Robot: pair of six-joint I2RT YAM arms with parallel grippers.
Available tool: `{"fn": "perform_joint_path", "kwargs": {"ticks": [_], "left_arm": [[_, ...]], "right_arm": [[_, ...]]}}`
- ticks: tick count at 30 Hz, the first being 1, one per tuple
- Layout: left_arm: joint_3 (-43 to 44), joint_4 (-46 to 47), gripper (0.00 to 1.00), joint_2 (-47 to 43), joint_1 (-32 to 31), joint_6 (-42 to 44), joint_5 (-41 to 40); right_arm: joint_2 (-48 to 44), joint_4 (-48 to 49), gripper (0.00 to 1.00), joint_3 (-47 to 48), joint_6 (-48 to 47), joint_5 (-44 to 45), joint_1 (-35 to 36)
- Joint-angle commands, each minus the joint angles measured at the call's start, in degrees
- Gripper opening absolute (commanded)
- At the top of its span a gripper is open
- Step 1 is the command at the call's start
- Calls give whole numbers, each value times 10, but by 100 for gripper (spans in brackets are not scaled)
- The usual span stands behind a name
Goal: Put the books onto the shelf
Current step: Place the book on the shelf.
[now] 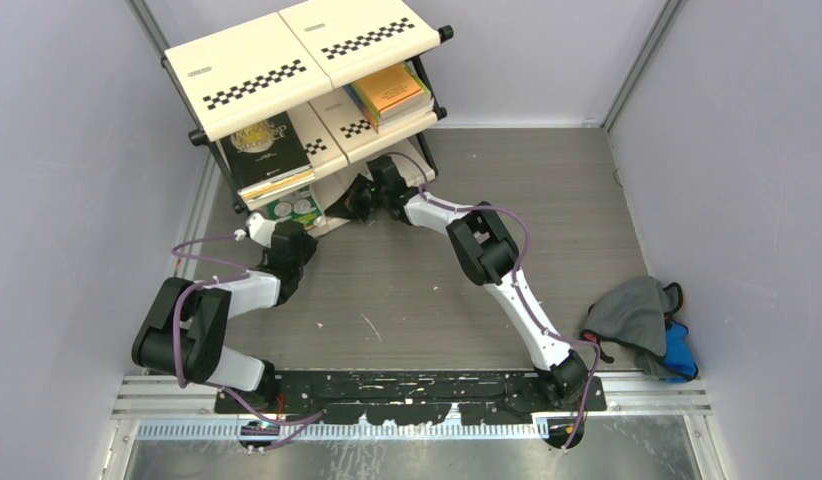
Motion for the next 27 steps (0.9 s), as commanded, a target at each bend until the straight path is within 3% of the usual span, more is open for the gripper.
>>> {"fn": "perform_joint_path", "kwargs": {"ticks": [1, 14, 27], "left_arm": [[16, 61, 0, 4, -2, 8, -25], [15, 107, 0, 33, -2, 16, -29], [5, 110, 0, 21, -2, 21, -29]], "right_arm": [[-25, 75, 1, 14, 29, -29, -2], [35, 67, 1, 98, 58, -51, -4], [-10, 258, 1, -34, 131, -5, -35]]}}
